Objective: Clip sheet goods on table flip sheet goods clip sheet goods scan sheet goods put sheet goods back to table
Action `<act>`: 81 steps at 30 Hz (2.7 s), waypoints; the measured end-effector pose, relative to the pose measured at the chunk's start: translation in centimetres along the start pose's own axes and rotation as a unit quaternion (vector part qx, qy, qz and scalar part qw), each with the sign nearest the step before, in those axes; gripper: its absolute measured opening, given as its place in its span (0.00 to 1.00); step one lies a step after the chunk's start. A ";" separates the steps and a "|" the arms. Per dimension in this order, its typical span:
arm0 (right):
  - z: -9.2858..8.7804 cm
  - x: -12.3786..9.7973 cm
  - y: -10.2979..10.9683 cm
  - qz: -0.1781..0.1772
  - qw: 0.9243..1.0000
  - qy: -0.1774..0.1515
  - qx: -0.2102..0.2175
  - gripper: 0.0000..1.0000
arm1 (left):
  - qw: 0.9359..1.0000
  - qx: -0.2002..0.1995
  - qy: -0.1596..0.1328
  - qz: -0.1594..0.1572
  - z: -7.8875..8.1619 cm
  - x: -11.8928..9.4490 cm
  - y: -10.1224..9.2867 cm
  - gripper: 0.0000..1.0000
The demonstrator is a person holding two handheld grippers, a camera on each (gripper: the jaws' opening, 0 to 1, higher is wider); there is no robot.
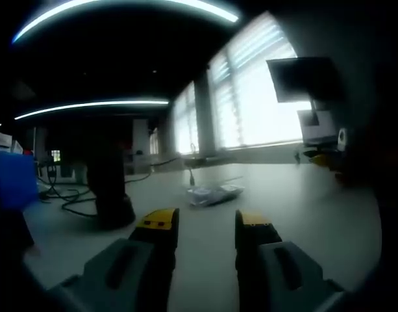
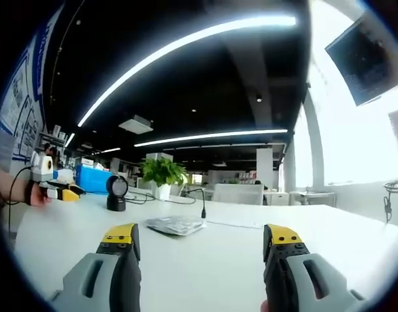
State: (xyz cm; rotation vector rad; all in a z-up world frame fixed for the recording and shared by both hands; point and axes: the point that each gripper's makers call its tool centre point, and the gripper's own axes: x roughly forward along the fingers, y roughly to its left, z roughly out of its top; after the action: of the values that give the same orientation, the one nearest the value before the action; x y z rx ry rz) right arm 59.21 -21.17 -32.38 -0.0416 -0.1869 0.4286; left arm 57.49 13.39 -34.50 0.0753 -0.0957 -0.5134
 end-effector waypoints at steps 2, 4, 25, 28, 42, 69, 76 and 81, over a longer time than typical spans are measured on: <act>0.1 -0.1 0.0 -0.001 1.000 -0.003 0.003 0.72 | 1.000 -0.001 -0.002 0.000 0.0 0.0 0.0 0.28; 0.1 -0.1 -0.3 -0.004 1.000 -0.003 0.005 0.72 | 1.000 0.000 -0.001 0.000 0.0 0.0 0.0 0.28; 0.0 -0.2 -0.2 -0.007 1.000 0.000 0.004 0.71 | 1.000 0.002 0.005 0.004 -0.1 0.0 0.0 0.28; 0.1 -0.2 -0.3 -0.008 1.000 -0.002 0.005 0.71 | 1.000 0.004 0.007 0.003 -0.2 0.0 -0.1 0.28; 0.2 -0.5 -0.3 -0.012 1.000 -0.005 0.010 0.70 | 1.000 0.015 0.008 -0.001 -0.2 0.1 -0.3 0.27; 0.7 -0.8 0.6 -0.005 1.000 -0.009 0.018 0.68 | 1.000 0.007 0.010 -0.001 -0.3 0.1 -0.1 0.28; 0.5 -0.6 0.6 0.000 1.000 -0.006 0.017 0.67 | 1.000 0.011 0.013 0.002 -0.4 0.1 -0.1 0.28; 0.4 -0.5 0.8 0.006 1.000 -0.005 0.012 0.67 | 1.000 0.007 0.010 0.002 -0.3 0.1 0.0 0.28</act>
State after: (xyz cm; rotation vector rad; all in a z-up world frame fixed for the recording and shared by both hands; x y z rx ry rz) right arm 58.33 -20.68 -32.12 -0.0181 -0.1911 0.4428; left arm 57.64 13.38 -34.79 0.0929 -0.0798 -0.5077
